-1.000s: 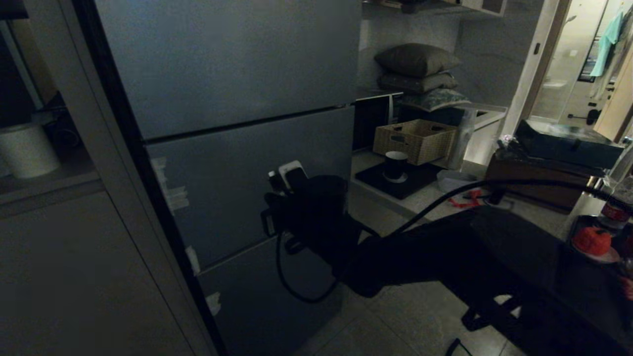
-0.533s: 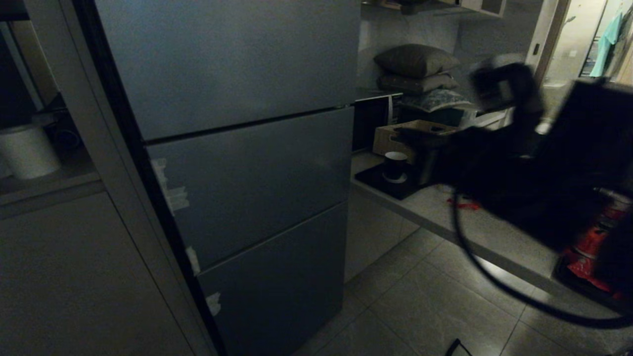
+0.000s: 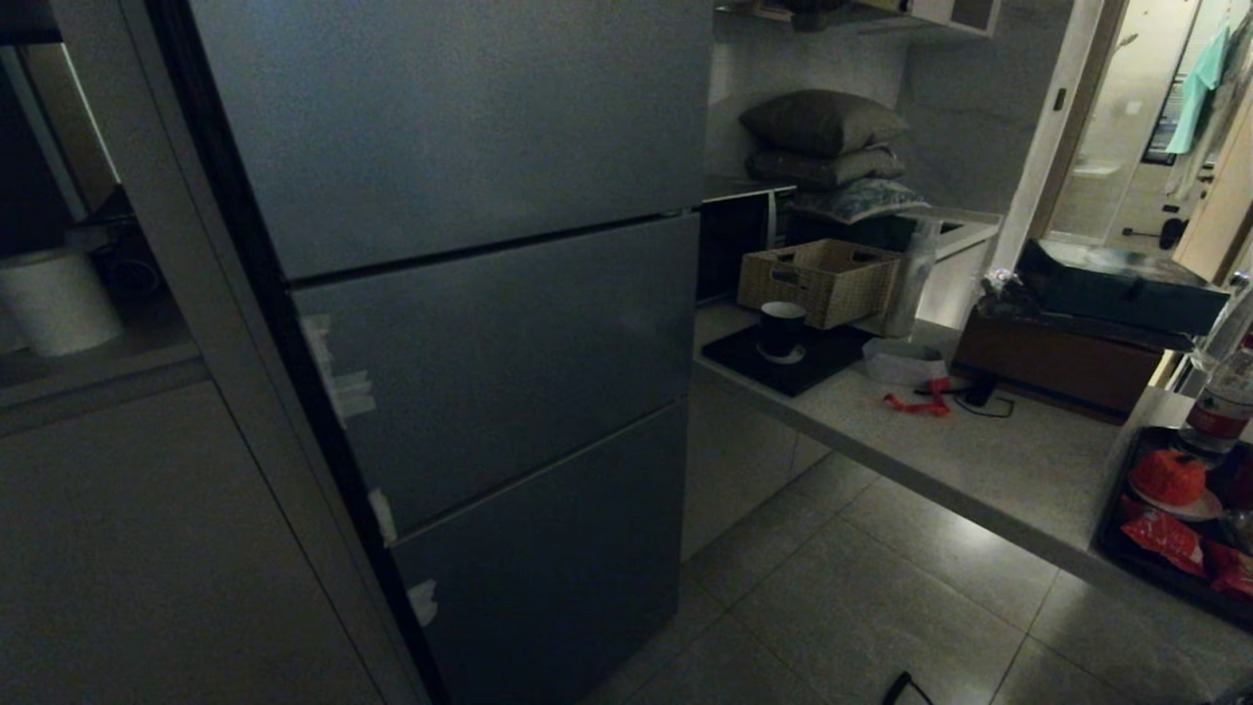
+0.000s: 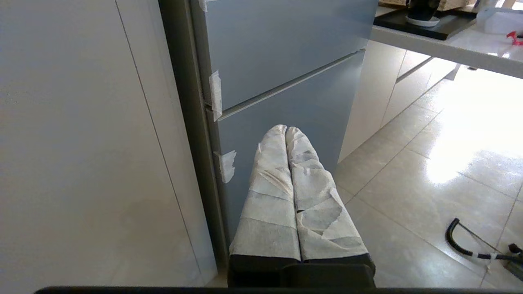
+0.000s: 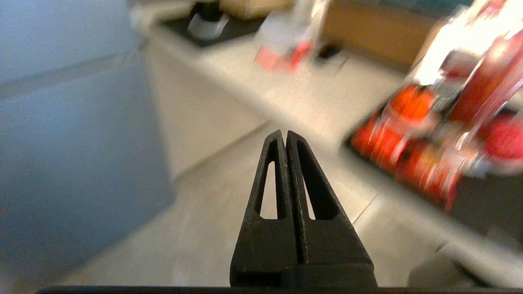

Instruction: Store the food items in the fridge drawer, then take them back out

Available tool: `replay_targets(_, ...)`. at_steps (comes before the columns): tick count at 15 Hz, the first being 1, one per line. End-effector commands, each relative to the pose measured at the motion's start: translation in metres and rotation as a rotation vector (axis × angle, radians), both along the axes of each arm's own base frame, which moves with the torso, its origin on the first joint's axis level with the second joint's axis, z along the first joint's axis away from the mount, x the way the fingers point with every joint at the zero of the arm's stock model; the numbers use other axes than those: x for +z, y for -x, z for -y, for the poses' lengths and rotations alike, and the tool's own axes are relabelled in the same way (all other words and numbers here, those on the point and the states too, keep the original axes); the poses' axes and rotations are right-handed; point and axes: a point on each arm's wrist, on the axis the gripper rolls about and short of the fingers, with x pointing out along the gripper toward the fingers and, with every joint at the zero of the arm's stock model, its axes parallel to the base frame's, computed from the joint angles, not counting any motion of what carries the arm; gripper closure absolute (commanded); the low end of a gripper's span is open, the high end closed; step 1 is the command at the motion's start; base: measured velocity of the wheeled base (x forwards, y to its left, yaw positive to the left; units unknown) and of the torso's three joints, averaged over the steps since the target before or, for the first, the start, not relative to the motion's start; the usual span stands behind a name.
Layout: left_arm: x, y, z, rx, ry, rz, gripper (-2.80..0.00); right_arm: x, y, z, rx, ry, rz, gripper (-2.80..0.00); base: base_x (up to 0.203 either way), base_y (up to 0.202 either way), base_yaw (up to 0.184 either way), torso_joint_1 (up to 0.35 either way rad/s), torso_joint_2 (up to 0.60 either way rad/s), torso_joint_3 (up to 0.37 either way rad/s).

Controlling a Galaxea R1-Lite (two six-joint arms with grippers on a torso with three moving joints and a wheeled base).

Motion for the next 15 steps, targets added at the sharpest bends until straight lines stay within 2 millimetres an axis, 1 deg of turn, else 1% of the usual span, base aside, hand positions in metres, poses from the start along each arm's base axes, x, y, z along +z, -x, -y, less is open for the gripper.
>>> replay_targets(1, 0.0, 0.0, 0.0, 0.0, -0.002, -0.001, 0.0, -0.032, 0.047, 0.002, 0.038, -0.002, 0.12, 0.0, 0.0, 0.0, 0.0, 0.0, 0.0, 0.0)
replay_targets(2, 0.0, 0.0, 0.0, -0.001, -0.001, -0.001, 0.0, -0.042, 0.058, 0.001, 0.058, 0.008, 0.163, 0.0, 0.0, 0.0, 0.0, 0.0, 0.0, 0.0)
replay_targets(3, 0.0, 0.0, 0.0, 0.0, -0.001, -0.001, 0.0, -0.054, 0.064, 0.001, 0.08, 0.021, 0.179, 0.0, 0.0, 0.0, 0.0, 0.0, 0.0, 0.0)
replay_targets(5, 0.0, 0.0, 0.0, 0.0, -0.001, -0.001, 0.0, -0.074, 0.065, -0.001, 0.123, 0.035, 0.113, 0.0, 0.0, 0.0, 0.0, 0.0, 0.0, 0.0)
replay_targets(6, 0.0, 0.0, 0.0, 0.0, -0.001, -0.001, 0.0, -0.08, 0.063, -0.002, 0.137, 0.018, 0.066, 0.0, 0.0, 0.0, 0.0, 0.0, 0.0, 0.0)
replay_targets(15, 0.0, 0.0, 0.0, 0.0, -0.001, -0.001, 0.0, -0.079, 0.063, -0.001, 0.114, -0.056, 0.075, 0.0, 0.0, 0.0, 0.0, 0.0, 0.0, 0.0)
